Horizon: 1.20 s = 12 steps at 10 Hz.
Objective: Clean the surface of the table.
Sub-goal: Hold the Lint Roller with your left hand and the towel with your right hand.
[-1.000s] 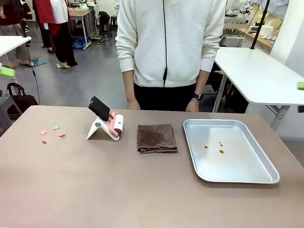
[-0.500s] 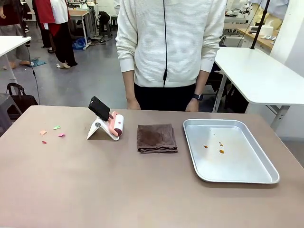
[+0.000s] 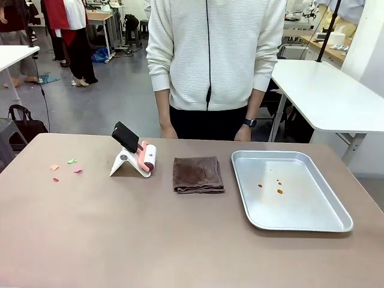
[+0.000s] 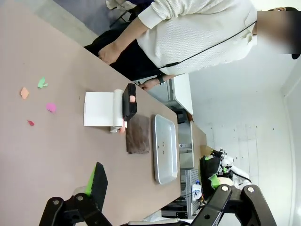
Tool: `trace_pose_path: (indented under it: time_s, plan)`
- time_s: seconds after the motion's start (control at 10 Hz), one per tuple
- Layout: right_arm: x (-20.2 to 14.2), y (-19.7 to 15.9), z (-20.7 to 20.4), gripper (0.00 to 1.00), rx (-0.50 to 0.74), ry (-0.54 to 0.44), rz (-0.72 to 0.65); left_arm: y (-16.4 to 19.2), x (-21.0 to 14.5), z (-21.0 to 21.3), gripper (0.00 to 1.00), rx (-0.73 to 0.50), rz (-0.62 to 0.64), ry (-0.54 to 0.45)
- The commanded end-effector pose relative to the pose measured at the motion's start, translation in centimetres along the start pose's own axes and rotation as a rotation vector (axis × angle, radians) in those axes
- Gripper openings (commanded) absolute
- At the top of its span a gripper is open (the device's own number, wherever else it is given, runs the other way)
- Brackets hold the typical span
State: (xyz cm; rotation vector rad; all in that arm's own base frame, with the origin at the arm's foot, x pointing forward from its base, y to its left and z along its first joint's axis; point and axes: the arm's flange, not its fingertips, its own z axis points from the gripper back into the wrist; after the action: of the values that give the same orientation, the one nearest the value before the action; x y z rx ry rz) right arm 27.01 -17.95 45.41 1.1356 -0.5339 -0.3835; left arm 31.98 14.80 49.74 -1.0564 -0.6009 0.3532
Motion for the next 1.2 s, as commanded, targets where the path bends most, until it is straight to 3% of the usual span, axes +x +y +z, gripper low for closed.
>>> trace_pose_path:
  time_s: [0.0,0.3,0.5,0.7,1.1]
  plan:
    - [0.3,0.1,0.3,1.0,0.026,-0.014,0.015,0.0,0.1,-0.1,1.0,-0.004,-0.028,0.006]
    - [0.0,0.0,0.2,1.0,-0.002,-0.002,-0.002,0.0,0.1,-0.1,1.0,-0.004,-0.028,0.006]
    - [-0.7,2.8,-2.6,1.0,-0.1,0.019,0.117,-0.1,1.1,0.8,1.0,0.044,-0.045,0.059]
    - [-1.3,5.9,-6.6,1.0,-0.146,0.087,0.212,-1.2,3.3,0.5,1.0,0.069,-0.091,0.128]
    - [-3.5,10.9,-20.3,1.0,-0.308,0.343,0.396,-2.5,7.6,-5.0,1.0,0.141,-0.161,0.308]
